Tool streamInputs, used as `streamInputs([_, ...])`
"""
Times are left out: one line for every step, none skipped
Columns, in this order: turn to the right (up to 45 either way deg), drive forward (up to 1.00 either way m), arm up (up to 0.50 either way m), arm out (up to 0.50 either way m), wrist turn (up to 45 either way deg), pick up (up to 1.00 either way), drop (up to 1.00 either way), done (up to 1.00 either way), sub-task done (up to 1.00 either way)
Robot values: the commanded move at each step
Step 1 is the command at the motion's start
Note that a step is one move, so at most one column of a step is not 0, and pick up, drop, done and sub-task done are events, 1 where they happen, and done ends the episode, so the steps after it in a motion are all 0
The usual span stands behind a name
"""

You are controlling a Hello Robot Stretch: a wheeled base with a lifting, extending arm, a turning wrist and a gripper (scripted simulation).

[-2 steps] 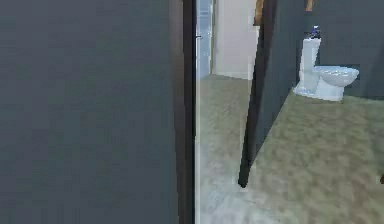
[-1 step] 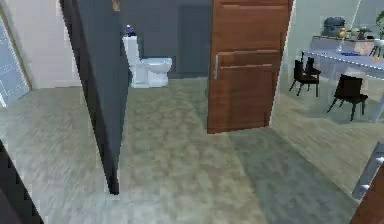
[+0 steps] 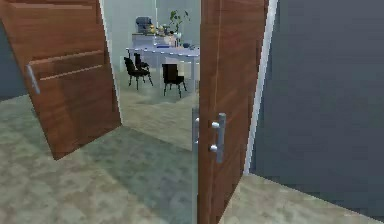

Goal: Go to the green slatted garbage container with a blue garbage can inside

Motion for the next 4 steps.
streamInputs([30.0, 0.00, 0.00, 0.00, 0.0, 0.00, 0.00, 0.00, 0.00])
streamInputs([0.0, 0.15, 0.00, 0.00, 0.0, 0.00, 0.00, 0.00, 0.00])
streamInputs([-42.0, 0.00, 0.00, 0.00, 0.0, 0.00, 0.00, 0.00, 0.00])
streamInputs([0.0, 0.20, 0.00, 0.00, 0.0, 0.00, 0.00, 0.00, 0.00])
